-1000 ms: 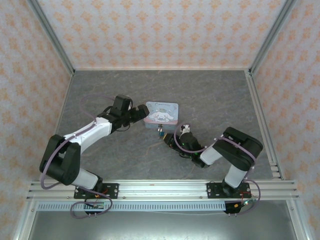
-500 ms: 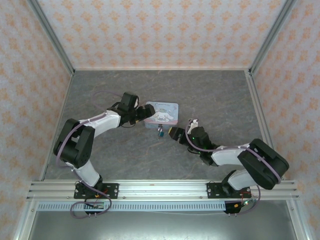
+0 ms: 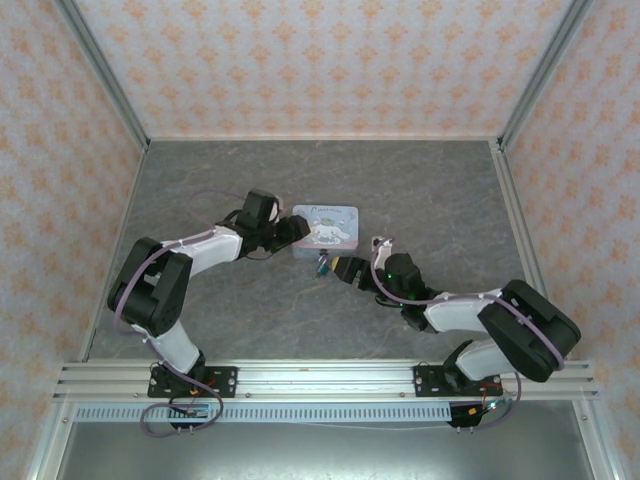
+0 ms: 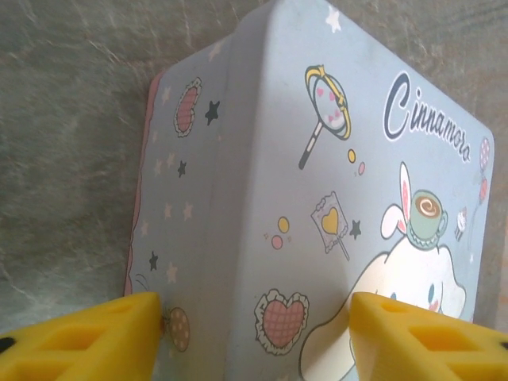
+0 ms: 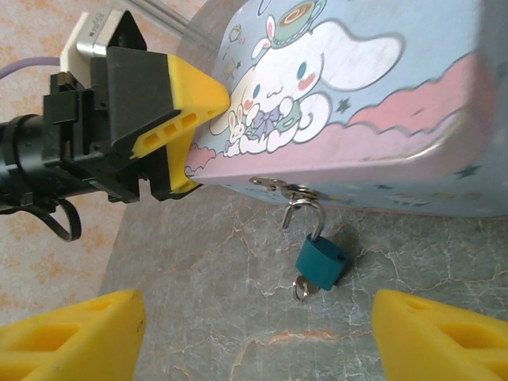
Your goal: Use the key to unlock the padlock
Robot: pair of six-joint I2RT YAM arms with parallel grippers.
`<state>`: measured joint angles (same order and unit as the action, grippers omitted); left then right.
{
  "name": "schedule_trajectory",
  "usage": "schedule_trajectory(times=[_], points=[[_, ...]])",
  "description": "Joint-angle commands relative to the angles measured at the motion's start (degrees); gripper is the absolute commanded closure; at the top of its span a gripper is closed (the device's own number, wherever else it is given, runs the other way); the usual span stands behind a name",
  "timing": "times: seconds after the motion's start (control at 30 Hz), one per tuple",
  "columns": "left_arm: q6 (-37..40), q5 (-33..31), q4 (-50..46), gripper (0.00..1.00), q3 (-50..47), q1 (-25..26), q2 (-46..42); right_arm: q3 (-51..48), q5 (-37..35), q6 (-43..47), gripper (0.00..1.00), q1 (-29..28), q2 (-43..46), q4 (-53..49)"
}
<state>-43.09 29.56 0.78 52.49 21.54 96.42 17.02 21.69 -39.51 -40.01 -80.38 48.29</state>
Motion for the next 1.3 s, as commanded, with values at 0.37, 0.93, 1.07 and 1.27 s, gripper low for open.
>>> schedule_trajectory(times=[0.37,0.93,1.07,1.27], points=[[-2.9,-2.2,-1.8,0.45,-2.9,3.7,-2.8,-1.0,-0.8,4.0,0.28,0.4,-3.3,5.6],[-3.8,-2.9,-2.8,0.45,-2.2,3.8,-2.0,0.8,0.8,6.6,0.33,0.4,-13.7,16.2],[-3.8,-2.8,-3.2,0.45,-1.8,3.8,-1.9,0.9,1.0,6.6,0.34,0.3,-16.8,20.4],[-3.7,-2.8,-3.7,0.45,-1.4,3.8,-1.7,1.9,1.4,6.8,0.35,0.4,-20.9,23.7]])
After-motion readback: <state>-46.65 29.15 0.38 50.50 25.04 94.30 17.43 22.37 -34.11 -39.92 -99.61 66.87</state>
